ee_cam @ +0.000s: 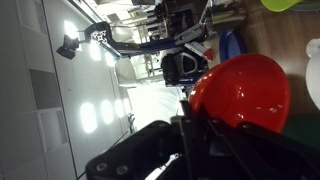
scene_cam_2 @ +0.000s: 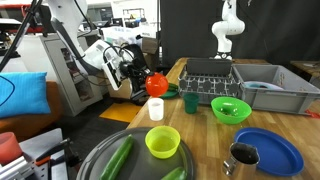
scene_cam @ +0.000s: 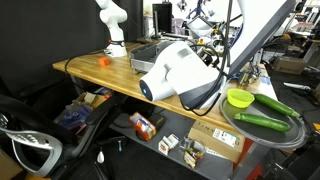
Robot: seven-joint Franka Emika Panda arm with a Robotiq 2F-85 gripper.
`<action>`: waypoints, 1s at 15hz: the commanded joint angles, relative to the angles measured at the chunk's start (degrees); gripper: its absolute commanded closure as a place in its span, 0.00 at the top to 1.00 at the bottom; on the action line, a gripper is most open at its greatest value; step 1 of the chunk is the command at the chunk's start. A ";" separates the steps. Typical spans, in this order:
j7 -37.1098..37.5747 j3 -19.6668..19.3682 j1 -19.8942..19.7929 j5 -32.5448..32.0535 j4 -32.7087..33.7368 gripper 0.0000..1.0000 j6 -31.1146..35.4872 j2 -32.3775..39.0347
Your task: Pour the contents of the orange bowl into the white cup
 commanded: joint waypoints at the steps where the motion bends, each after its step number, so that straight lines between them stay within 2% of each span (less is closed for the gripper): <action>1: 0.82 1.67 -2.90 2.30 0.40 0.02 0.88 -2.67; 4: 2.85 1.56 -5.58 5.35 0.69 0.02 2.19 -6.42; 7: 4.57 1.16 -9.23 9.83 -0.23 0.02 6.18 -10.88; 15: 19.01 -2.91 -18.37 16.11 -9.25 0.02 23.45 -22.35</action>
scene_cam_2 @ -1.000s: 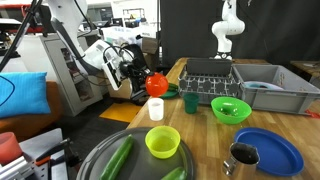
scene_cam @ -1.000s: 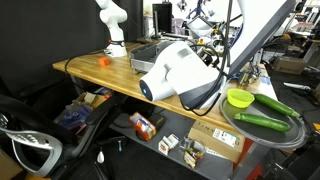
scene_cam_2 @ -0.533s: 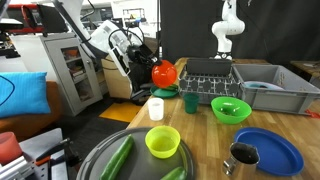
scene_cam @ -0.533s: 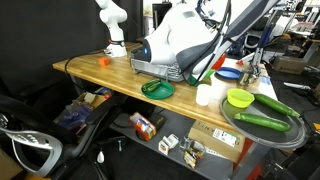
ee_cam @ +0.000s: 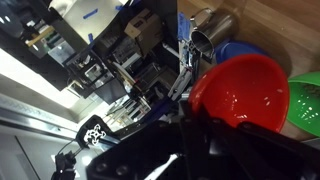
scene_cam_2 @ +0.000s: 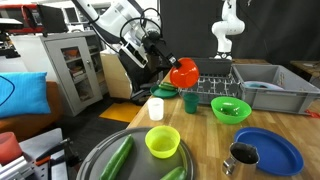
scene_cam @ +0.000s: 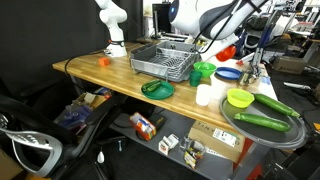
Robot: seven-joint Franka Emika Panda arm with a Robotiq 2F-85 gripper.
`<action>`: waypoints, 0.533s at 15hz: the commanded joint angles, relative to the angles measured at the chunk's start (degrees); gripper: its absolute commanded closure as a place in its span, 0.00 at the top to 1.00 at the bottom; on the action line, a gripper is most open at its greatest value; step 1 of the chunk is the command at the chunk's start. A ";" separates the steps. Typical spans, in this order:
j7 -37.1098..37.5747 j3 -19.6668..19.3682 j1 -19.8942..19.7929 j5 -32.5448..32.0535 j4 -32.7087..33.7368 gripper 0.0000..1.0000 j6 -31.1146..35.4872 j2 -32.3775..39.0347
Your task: Pour the contents of the orange bowl into the white cup
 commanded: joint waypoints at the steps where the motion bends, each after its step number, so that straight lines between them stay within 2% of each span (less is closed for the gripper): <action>1: 6.79 -0.91 -2.89 4.38 -7.28 0.02 9.46 -6.17; 8: 16.46 -5.57 -8.08 9.62 -18.77 0.02 30.20 -12.69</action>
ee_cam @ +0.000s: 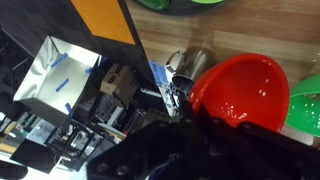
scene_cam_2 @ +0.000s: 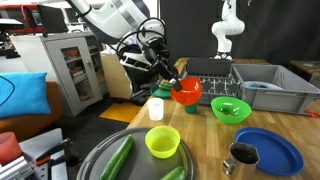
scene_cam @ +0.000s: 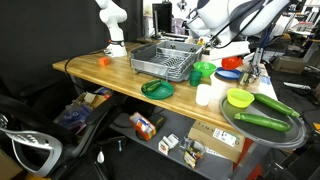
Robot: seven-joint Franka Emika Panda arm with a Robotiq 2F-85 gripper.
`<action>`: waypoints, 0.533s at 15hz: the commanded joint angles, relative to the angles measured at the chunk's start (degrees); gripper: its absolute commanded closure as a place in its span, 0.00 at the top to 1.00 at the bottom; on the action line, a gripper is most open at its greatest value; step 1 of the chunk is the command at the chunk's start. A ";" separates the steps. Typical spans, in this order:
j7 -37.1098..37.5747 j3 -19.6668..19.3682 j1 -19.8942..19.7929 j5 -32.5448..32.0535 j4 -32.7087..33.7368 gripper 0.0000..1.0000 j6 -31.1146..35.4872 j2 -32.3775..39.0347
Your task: Pour the contents of the orange bowl into the white cup
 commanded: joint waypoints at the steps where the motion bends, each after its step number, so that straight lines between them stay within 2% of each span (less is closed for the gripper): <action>1: 2.82 -2.33 -3.08 2.45 -6.38 0.02 12.53 -4.38; 8: 2.39 -8.65 -8.02 2.77 -7.54 0.02 40.54 -2.43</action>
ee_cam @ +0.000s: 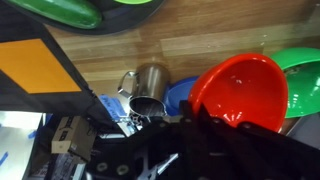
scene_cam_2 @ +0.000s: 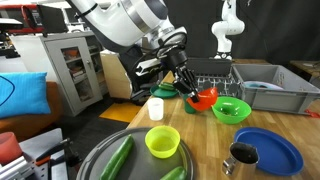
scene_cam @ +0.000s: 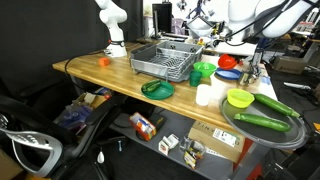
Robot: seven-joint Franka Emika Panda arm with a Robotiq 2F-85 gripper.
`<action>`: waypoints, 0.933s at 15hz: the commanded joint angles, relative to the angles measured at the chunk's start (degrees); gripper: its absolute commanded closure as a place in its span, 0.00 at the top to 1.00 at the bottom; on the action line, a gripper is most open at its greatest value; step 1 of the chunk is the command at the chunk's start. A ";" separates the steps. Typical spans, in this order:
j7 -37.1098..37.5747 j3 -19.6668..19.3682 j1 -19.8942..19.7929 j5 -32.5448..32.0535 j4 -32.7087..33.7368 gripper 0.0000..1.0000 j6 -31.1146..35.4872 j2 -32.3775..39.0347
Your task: Pour the contents of the orange bowl into the white cup
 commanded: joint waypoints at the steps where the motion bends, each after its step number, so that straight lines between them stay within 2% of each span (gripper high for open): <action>1: -0.03 -1.56 -1.44 2.03 -1.64 0.02 13.72 0.46; 6: -2.51 -0.59 -6.16 4.62 -4.56 0.02 35.10 4.28; 9: -6.58 4.02 -12.82 6.99 -8.27 0.02 46.59 7.61; 10: -14.48 2.95 -11.37 15.20 -10.69 0.02 50.02 8.38; 11: -8.78 8.32 -17.93 7.31 -10.30 0.02 50.82 9.91; 14: -9.21 13.86 -24.14 4.92 -11.34 0.02 50.75 12.30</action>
